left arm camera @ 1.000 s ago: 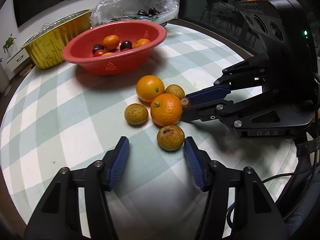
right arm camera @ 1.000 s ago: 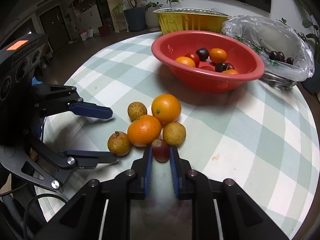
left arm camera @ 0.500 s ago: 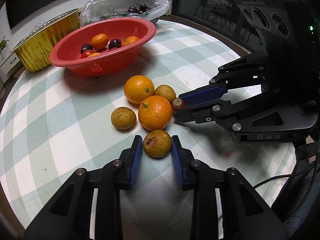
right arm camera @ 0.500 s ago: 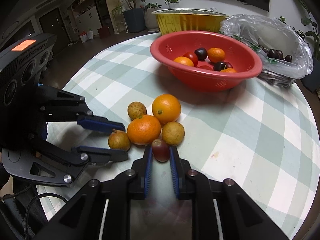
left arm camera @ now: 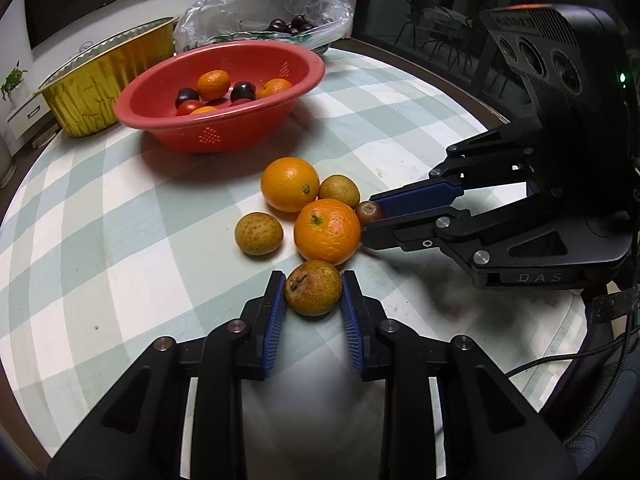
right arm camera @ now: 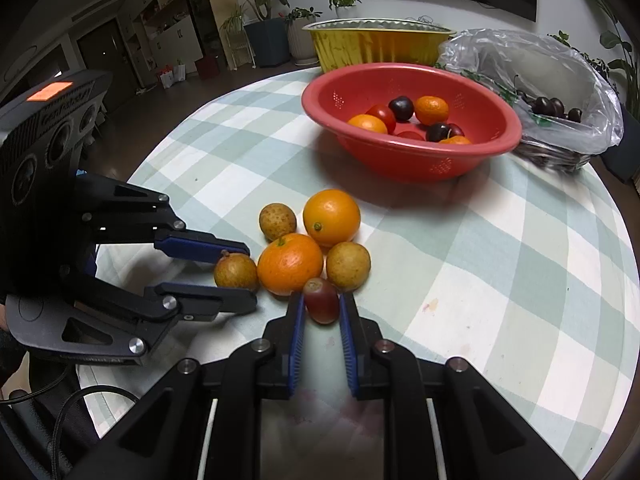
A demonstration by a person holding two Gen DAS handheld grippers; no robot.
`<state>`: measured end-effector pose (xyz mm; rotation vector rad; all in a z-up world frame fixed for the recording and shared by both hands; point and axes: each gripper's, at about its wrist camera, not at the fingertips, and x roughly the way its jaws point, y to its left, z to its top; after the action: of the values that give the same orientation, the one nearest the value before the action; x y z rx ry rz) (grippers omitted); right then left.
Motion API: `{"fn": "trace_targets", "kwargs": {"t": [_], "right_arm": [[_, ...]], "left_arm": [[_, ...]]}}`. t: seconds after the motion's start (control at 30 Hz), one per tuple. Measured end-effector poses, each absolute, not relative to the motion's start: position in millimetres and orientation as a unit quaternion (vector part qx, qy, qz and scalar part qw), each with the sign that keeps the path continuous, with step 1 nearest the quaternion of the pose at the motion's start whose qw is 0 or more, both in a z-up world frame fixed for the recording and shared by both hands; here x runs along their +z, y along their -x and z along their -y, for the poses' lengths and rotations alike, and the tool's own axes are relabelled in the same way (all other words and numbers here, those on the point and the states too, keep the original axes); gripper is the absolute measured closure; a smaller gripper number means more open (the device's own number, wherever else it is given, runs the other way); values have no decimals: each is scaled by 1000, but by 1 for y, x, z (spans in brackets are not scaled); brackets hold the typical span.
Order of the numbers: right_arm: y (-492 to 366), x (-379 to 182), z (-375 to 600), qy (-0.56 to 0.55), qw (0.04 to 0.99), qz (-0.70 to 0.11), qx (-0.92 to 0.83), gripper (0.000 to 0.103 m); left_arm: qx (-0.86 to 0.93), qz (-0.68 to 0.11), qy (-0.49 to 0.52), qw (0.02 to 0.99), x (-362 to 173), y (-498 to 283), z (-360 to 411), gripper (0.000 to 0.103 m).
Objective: Organize fruits
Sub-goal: 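Carry the pear and small plum in both grippers over the red colander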
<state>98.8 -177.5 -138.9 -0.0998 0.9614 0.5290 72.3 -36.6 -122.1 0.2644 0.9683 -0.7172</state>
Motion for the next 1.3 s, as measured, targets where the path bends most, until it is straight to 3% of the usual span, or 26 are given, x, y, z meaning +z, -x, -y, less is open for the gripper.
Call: {"fn": "trace_targets", "kwargs": {"t": [0.77, 1.3], "right_arm": [[-98, -125, 218, 15, 862, -459, 215, 84], [-182, -58, 248, 10, 893, -420, 160, 84]], "left_arm": [[-306, -434, -104, 841, -91, -94, 3, 77], [-269, -392, -120, 871, -31, -200, 10, 77]]}}
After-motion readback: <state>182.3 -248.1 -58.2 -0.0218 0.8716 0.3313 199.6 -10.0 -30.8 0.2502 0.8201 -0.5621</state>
